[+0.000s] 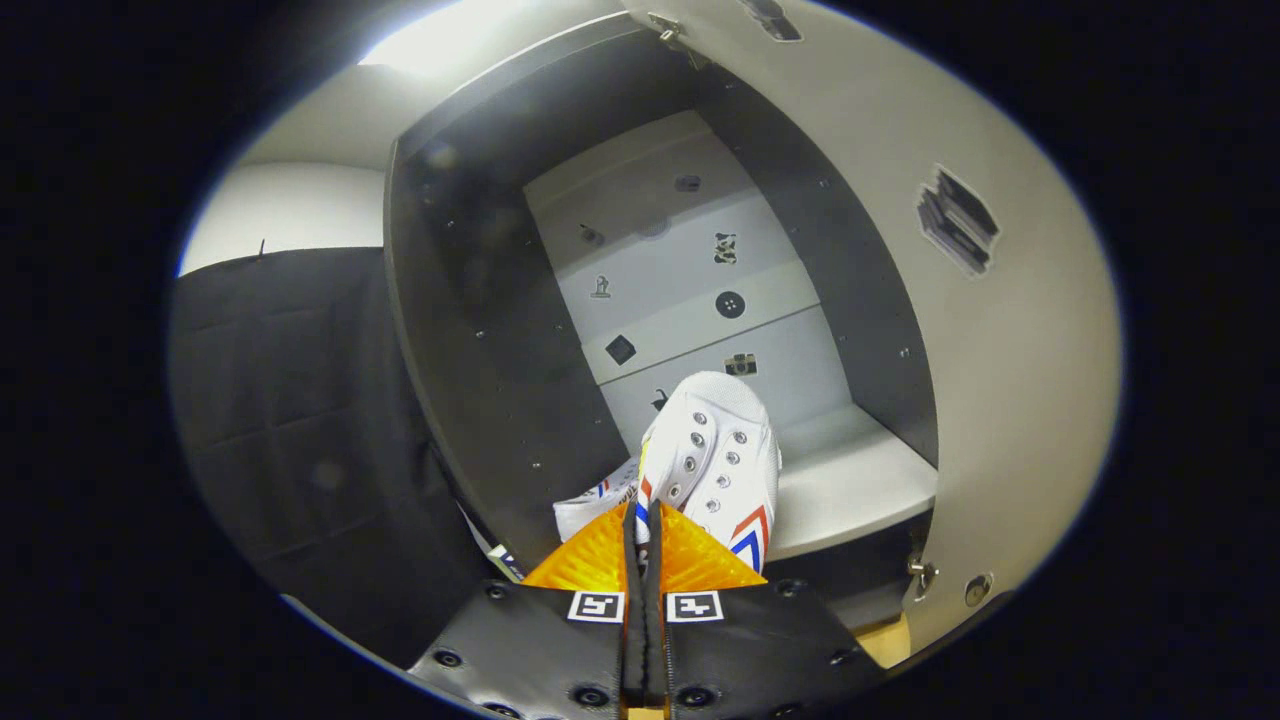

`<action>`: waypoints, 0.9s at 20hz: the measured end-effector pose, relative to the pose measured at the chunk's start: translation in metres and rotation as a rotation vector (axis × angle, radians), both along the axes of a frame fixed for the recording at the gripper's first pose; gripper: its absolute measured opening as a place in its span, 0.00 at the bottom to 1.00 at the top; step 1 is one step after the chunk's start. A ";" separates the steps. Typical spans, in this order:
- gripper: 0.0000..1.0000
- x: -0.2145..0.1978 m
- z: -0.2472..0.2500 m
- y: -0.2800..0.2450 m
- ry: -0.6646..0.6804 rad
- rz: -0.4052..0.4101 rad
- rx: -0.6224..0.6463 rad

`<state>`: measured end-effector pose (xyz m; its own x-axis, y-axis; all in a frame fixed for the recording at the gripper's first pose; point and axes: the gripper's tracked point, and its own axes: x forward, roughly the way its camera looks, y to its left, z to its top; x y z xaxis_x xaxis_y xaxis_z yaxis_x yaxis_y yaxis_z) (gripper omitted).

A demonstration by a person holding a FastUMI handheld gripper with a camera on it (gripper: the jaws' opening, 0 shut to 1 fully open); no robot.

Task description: Open the shoe cabinet door, grab the shoes and put them into the shoe cabinet, then close the shoe cabinet door.

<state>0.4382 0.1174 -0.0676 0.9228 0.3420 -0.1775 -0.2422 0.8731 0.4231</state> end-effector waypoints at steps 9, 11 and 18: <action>0.01 0.109 -0.022 -0.004 -0.001 -0.084 -0.103; 0.02 0.127 -0.032 0.000 0.013 -0.095 -0.127; 0.01 0.156 -0.051 0.016 0.013 -0.106 -0.208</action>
